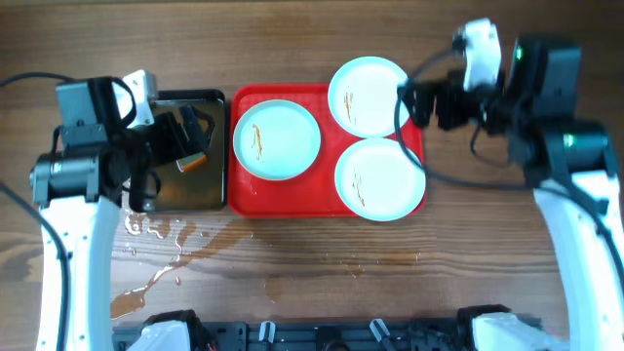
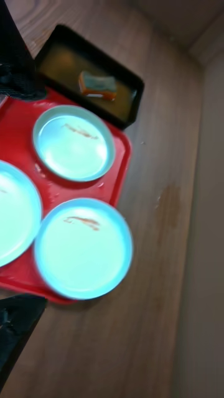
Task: Clean dirty plates on tray and stack at the side
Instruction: 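Grasp the orange-green sponge with left gripper, upper-left plate rim with right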
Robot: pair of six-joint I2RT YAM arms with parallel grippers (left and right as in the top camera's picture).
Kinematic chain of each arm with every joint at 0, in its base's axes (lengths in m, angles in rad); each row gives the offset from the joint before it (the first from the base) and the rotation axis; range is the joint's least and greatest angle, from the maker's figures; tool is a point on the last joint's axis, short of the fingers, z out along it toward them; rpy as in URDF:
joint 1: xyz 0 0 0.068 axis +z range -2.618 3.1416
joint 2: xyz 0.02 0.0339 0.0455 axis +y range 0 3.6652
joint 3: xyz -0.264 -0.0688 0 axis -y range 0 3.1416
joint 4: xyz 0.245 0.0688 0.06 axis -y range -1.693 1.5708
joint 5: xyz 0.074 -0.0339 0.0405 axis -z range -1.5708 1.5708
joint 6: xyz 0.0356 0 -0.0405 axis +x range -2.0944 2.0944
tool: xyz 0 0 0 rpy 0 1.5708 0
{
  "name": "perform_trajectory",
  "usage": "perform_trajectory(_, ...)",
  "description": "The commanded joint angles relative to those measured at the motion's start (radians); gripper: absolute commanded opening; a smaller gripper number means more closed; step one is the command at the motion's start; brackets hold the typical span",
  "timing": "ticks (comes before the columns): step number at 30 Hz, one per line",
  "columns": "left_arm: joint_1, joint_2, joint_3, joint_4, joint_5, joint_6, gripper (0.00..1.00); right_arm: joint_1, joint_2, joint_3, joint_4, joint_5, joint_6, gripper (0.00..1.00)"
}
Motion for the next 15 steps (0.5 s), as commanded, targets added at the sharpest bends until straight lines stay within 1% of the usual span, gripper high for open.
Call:
perform_trajectory(1,0.005,0.035,0.018,-0.014,0.055,-0.021,1.0,0.003,0.094,0.043,0.073,-0.125,0.105,1.0)
perform_trajectory(2,0.005,0.041,0.018,-0.012,0.055,-0.021,1.0,0.003,0.122,0.043,0.124,-0.134,0.176,1.0)
perform_trajectory(3,0.005,0.047,0.018,-0.006,0.048,-0.02,1.0,0.005,0.154,0.043,0.163,-0.134,0.187,1.0)
perform_trajectory(4,0.005,0.059,0.018,0.002,0.0,-0.037,1.0,0.012,0.184,0.043,0.183,-0.132,0.181,0.96)
perform_trajectory(5,0.005,0.083,0.018,0.006,-0.14,-0.144,0.99,0.033,0.227,0.043,0.198,-0.13,0.183,0.94)
perform_trajectory(6,0.005,0.112,0.018,0.015,-0.262,-0.214,0.98,0.066,0.271,0.043,0.208,-0.103,0.208,0.93)
perform_trajectory(7,0.005,0.156,0.018,0.041,-0.341,-0.224,0.95,0.094,0.301,0.043,0.212,-0.07,0.224,0.93)
perform_trajectory(8,0.005,0.189,0.018,0.061,-0.378,-0.248,0.92,0.129,0.335,0.043,0.215,-0.03,0.24,0.93)
perform_trajectory(9,0.005,0.229,0.018,0.081,-0.391,-0.264,0.89,0.163,0.362,0.043,0.214,0.007,0.249,0.92)
perform_trajectory(11,0.005,0.349,0.018,0.125,-0.391,-0.28,0.8,0.22,0.402,0.043,0.212,0.091,0.312,0.92)
perform_trajectory(15,0.005,0.523,0.018,0.183,-0.388,-0.268,0.68,0.295,0.448,0.042,0.231,0.188,0.348,0.93)
